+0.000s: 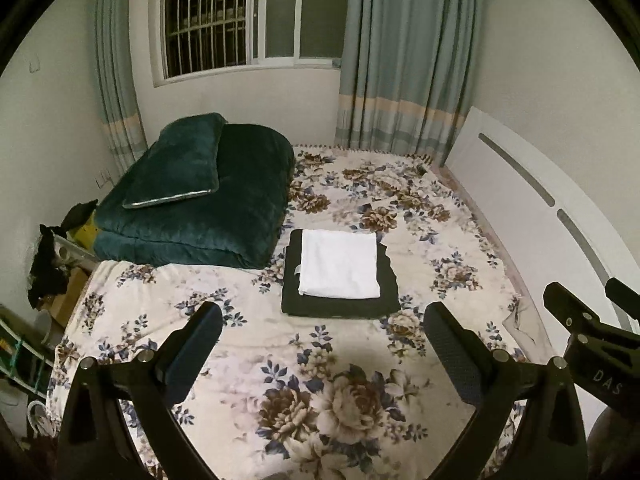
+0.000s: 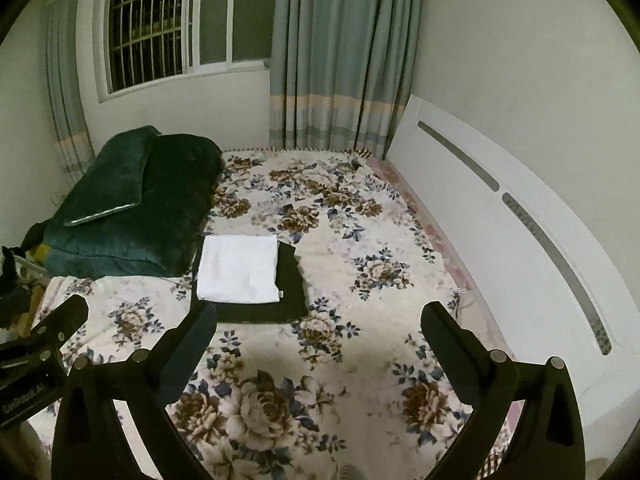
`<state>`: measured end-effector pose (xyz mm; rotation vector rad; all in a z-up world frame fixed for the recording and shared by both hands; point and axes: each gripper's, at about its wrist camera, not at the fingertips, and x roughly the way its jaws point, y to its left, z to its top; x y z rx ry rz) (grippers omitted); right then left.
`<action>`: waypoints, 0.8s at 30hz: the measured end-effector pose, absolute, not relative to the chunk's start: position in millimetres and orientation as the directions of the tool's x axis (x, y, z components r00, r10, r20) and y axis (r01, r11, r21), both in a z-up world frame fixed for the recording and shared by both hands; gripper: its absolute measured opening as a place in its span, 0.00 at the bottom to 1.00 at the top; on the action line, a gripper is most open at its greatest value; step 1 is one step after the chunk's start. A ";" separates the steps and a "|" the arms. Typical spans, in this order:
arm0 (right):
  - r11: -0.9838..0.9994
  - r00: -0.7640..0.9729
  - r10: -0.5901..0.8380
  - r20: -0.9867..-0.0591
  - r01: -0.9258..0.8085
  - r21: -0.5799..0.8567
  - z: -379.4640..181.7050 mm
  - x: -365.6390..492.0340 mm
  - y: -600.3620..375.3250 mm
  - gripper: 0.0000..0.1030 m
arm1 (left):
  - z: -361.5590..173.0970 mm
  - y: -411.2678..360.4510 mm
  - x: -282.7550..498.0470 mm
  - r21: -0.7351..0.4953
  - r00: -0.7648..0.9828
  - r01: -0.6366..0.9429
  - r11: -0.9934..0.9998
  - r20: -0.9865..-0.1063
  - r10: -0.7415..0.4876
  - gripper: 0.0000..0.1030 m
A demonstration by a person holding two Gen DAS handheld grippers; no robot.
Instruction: Fold small clothes
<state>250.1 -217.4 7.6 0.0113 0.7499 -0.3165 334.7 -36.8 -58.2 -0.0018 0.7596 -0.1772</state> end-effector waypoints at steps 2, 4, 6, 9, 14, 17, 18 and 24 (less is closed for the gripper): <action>0.953 0.696 -0.281 -0.661 0.282 -0.108 18.7 235.9 -214.4 1.00 | -51.3 -34.9 322.9 -0.059 0.721 0.164 0.985 -0.675 -0.160 1.00; 0.955 0.704 -0.274 -0.655 0.278 -0.102 28.5 220.6 -211.4 1.00 | -47.6 -33.0 315.9 -0.049 0.726 0.161 0.986 -0.670 -0.152 1.00; 0.957 0.712 -0.273 -0.647 0.270 -0.107 35.9 211.0 -209.8 1.00 | -44.3 -31.2 308.4 -0.046 0.731 0.153 0.987 -0.667 -0.144 1.00; 0.957 0.722 -0.275 -0.634 0.270 -0.108 44.1 198.3 -208.3 1.00 | -41.4 -28.8 297.8 -0.049 0.730 0.145 0.988 -0.669 -0.140 1.00; 0.959 0.726 -0.267 -0.633 0.262 -0.104 52.6 183.6 -206.7 1.00 | -36.8 -28.4 286.4 -0.048 0.724 0.131 0.990 -0.678 -0.128 1.00; 0.963 0.725 -0.253 -0.641 0.249 -0.100 56.9 179.2 -206.6 1.00 | -32.8 -29.2 282.1 -0.038 0.730 0.116 0.992 -0.674 -0.111 1.00; 0.964 0.724 -0.250 -0.643 0.245 -0.099 57.9 178.9 -206.8 1.00 | -30.9 -29.2 280.9 -0.040 0.731 0.118 0.992 -0.672 -0.114 1.00; 0.969 0.737 -0.236 -0.633 0.232 -0.091 66.1 178.7 -208.8 1.00 | -25.0 -28.0 276.1 -0.046 0.740 0.109 0.993 -0.663 -0.112 1.00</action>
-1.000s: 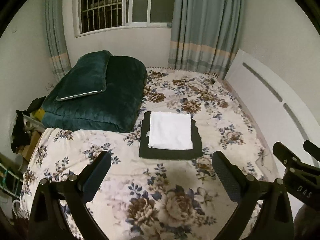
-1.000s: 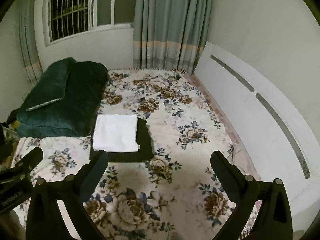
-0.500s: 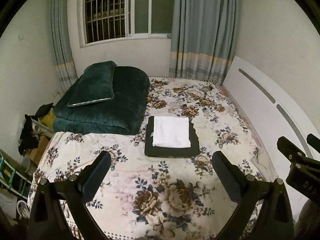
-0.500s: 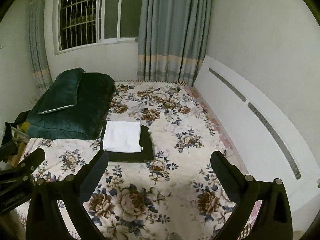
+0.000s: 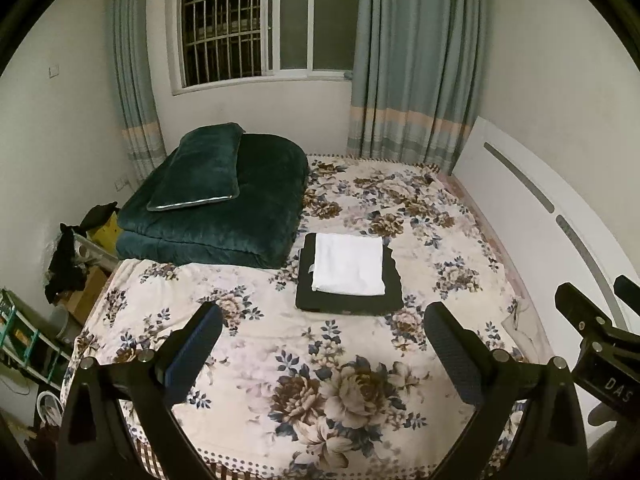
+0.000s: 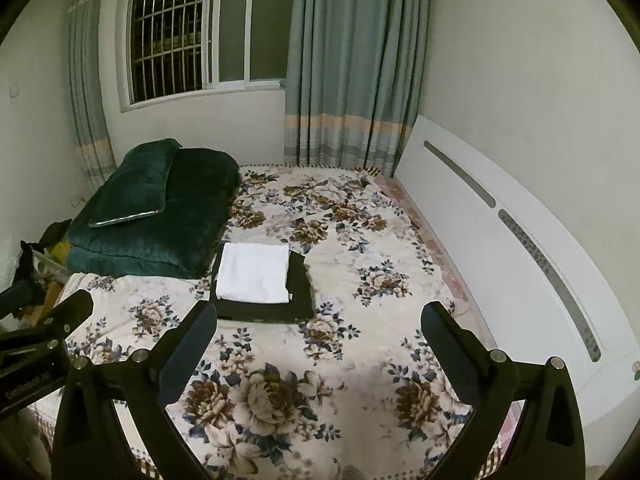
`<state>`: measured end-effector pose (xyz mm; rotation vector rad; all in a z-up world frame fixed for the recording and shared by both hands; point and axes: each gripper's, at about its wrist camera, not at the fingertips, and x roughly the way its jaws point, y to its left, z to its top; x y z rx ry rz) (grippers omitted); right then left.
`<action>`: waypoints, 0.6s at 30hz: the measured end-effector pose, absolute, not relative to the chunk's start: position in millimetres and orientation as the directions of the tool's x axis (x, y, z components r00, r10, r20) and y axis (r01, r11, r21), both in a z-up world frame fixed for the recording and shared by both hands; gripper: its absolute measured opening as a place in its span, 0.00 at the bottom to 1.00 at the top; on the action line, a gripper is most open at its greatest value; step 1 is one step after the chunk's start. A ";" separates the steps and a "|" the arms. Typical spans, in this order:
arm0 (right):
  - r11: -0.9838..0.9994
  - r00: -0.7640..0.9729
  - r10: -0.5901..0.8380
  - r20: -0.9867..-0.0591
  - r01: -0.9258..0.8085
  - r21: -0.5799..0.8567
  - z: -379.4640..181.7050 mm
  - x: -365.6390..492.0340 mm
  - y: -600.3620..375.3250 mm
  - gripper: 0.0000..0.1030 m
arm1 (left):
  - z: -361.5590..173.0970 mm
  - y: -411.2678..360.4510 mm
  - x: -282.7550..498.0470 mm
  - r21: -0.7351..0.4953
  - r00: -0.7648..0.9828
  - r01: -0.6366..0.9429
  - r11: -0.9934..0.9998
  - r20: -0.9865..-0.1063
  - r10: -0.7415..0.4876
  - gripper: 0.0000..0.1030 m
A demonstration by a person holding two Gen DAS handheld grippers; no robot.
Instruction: Fold small clothes
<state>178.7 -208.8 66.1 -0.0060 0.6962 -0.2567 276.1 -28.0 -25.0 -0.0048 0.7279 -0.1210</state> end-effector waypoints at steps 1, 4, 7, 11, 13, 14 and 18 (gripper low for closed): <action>0.970 0.740 -0.232 -0.632 0.228 -0.088 66.3 182.5 -210.9 1.00 | -23.8 -27.2 274.2 -0.046 0.744 0.105 0.993 -0.660 -0.109 1.00; 0.971 0.744 -0.226 -0.629 0.223 -0.085 68.2 183.3 -212.8 1.00 | -21.0 -27.6 271.8 -0.045 0.750 0.103 0.994 -0.653 -0.107 1.00; 0.972 0.742 -0.223 -0.632 0.219 -0.086 69.2 183.9 -212.2 1.00 | -18.4 -27.5 269.1 -0.040 0.755 0.100 0.994 -0.648 -0.101 1.00; 0.975 0.742 -0.211 -0.637 0.207 -0.081 69.1 185.5 -211.2 1.00 | -16.0 -27.1 267.3 -0.034 0.758 0.098 0.995 -0.645 -0.097 1.00; 0.976 0.741 -0.207 -0.639 0.205 -0.078 68.4 185.5 -211.2 1.00 | -15.7 -26.9 267.4 -0.035 0.758 0.099 0.994 -0.645 -0.098 1.00; 0.976 0.741 -0.207 -0.639 0.204 -0.078 68.5 186.2 -211.3 1.00 | -15.6 -27.1 267.6 -0.033 0.759 0.097 0.995 -0.644 -0.096 1.00; 0.977 0.741 -0.201 -0.640 0.201 -0.074 66.6 187.4 -212.6 1.00 | -14.3 -26.8 266.5 -0.034 0.760 0.098 0.995 -0.643 -0.097 1.00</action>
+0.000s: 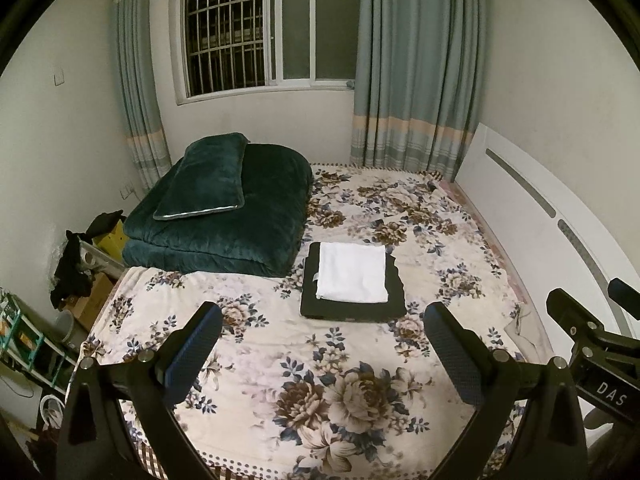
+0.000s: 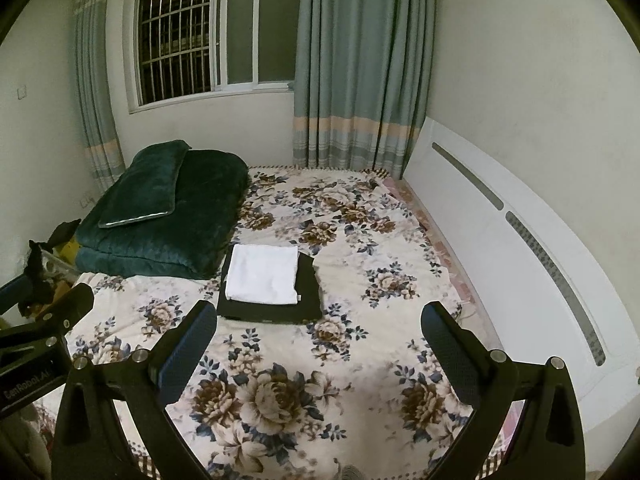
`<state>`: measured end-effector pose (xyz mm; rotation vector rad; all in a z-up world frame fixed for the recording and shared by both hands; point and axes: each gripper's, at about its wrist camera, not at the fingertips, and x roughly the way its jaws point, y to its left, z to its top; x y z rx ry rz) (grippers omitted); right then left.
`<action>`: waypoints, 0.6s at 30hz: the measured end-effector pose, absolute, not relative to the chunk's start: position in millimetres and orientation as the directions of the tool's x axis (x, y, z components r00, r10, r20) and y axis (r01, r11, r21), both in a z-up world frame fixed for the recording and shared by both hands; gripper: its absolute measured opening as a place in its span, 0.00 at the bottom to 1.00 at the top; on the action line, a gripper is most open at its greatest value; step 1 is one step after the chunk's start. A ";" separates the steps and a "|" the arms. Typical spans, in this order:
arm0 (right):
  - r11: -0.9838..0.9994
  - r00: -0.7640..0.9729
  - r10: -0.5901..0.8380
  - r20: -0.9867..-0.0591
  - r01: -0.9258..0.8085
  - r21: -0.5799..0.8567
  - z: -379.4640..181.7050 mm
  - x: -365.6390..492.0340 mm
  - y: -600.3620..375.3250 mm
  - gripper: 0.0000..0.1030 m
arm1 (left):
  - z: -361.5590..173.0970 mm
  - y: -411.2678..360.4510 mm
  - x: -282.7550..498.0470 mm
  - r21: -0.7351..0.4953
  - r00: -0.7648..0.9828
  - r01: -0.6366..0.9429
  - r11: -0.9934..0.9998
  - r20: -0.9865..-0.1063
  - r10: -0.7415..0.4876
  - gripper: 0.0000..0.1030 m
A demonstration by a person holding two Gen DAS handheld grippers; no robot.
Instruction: Fold small clothes
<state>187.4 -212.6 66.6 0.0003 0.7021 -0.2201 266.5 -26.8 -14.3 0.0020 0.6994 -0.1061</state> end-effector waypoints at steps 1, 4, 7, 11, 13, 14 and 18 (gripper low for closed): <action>0.977 0.742 -0.199 -0.640 0.199 -0.073 66.6 187.3 -212.8 1.00 | -14.4 -26.9 267.1 -0.032 0.760 0.098 0.995 -0.642 -0.096 1.00; 0.978 0.746 -0.195 -0.637 0.197 -0.069 66.9 184.1 -208.4 1.00 | -14.5 -27.1 267.1 -0.033 0.759 0.098 0.995 -0.644 -0.096 1.00; 0.979 0.748 -0.190 -0.636 0.193 -0.065 66.8 181.2 -203.9 1.00 | -14.6 -27.3 267.1 -0.034 0.760 0.097 0.995 -0.643 -0.097 1.00; 0.980 0.748 -0.182 -0.638 0.188 -0.059 66.0 178.8 -200.5 1.00 | -14.1 -26.8 266.3 -0.033 0.761 0.099 0.995 -0.641 -0.097 1.00; 0.980 0.748 -0.181 -0.639 0.190 -0.056 65.8 177.6 -200.7 1.00 | -13.5 -26.9 267.4 -0.031 0.761 0.100 0.994 -0.642 -0.097 1.00; 0.980 0.748 -0.181 -0.639 0.190 -0.054 66.0 176.3 -200.4 1.00 | -13.6 -26.8 267.2 -0.032 0.760 0.100 0.994 -0.642 -0.097 1.00; 0.980 0.748 -0.180 -0.639 0.190 -0.055 66.0 176.7 -200.8 1.00 | -13.4 -26.9 266.8 -0.033 0.760 0.100 0.994 -0.643 -0.098 1.00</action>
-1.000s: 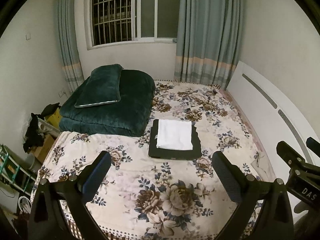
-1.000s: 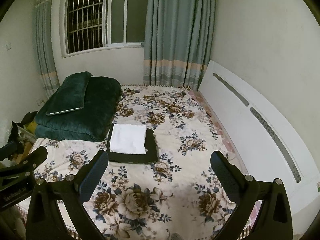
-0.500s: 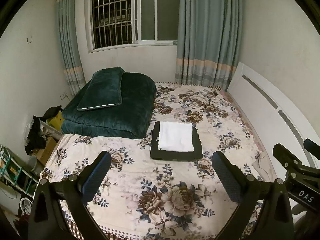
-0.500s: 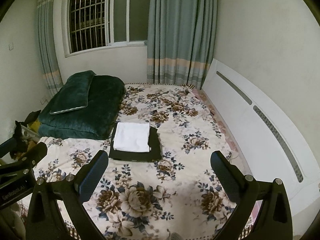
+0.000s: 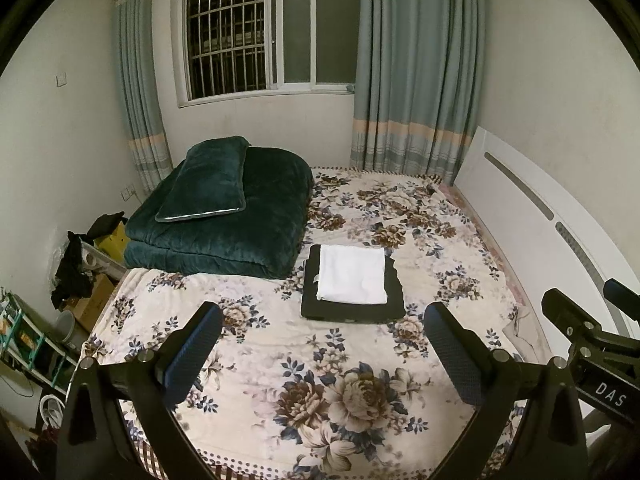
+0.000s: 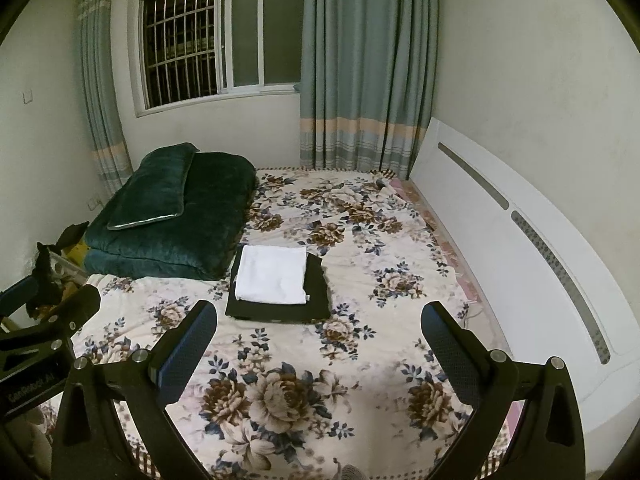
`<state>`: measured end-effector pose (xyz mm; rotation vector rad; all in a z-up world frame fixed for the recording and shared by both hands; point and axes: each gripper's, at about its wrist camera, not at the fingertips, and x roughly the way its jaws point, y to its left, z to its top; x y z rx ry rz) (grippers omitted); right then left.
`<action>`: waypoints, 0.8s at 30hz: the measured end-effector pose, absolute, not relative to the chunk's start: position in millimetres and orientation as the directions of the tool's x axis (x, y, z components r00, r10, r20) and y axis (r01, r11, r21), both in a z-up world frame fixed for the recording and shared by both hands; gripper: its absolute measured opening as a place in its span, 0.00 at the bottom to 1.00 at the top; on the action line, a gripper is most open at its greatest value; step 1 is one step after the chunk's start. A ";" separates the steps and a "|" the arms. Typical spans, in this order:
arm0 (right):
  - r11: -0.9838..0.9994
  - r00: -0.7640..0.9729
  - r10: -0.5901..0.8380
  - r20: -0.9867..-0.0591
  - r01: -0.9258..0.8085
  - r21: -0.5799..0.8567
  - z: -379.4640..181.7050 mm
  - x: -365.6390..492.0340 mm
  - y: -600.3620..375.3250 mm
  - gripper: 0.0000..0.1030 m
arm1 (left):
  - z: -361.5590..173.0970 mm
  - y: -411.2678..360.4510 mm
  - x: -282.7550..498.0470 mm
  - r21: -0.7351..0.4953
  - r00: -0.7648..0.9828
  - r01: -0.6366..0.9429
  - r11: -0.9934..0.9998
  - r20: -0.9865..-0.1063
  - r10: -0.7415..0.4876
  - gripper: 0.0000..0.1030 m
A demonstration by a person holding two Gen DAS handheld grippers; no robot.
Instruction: Fold small clothes
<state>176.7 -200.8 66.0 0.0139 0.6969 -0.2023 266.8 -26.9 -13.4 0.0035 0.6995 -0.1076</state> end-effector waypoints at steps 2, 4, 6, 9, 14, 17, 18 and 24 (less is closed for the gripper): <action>0.980 0.748 -0.181 -0.638 0.191 -0.055 65.9 176.4 -201.0 1.00 | -12.1 -26.8 266.9 -0.032 0.759 0.101 0.994 -0.644 -0.098 1.00; 0.980 0.747 -0.181 -0.640 0.190 -0.055 65.6 175.6 -200.7 1.00 | -9.8 -25.4 265.5 -0.032 0.760 0.100 0.995 -0.643 -0.097 1.00; 0.980 0.746 -0.182 -0.640 0.192 -0.055 65.2 174.2 -198.7 1.00 | -9.5 -25.7 265.6 -0.032 0.761 0.099 0.995 -0.642 -0.096 1.00; 0.980 0.747 -0.183 -0.639 0.192 -0.057 65.2 173.6 -197.7 1.00 | -10.0 -25.8 265.1 -0.032 0.761 0.098 0.995 -0.642 -0.096 1.00; 0.980 0.748 -0.182 -0.639 0.191 -0.056 65.2 172.8 -198.4 1.00 | -5.2 -24.4 263.7 -0.034 0.763 0.094 0.995 -0.639 -0.094 1.00; 0.980 0.748 -0.182 -0.639 0.192 -0.053 65.5 173.2 -199.1 1.00 | -2.7 -23.2 262.7 -0.030 0.766 0.092 0.995 -0.636 -0.090 1.00; 0.980 0.747 -0.182 -0.639 0.192 -0.055 65.5 173.4 -199.4 1.00 | -0.8 -23.1 262.4 -0.029 0.769 0.092 0.995 -0.633 -0.090 1.00; 0.979 0.746 -0.184 -0.640 0.195 -0.055 65.3 171.9 -199.1 1.00 | 6.1 -22.2 260.8 -0.018 0.775 0.086 0.996 -0.627 -0.078 1.00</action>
